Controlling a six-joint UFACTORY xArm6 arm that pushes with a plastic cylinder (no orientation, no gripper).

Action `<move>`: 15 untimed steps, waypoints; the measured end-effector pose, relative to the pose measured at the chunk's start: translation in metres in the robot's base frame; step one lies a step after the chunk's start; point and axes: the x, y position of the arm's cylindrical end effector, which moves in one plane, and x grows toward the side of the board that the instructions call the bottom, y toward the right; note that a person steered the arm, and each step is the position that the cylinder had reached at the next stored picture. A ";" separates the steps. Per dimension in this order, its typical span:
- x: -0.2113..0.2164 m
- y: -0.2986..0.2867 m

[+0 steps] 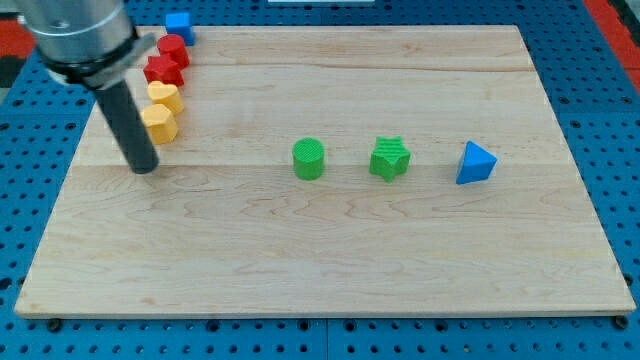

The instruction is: Slightly move the yellow hexagon close to the green circle

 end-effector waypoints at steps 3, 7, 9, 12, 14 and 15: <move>-0.075 -0.042; -0.055 0.036; -0.047 0.064; -0.044 0.086; -0.037 0.090; -0.039 0.066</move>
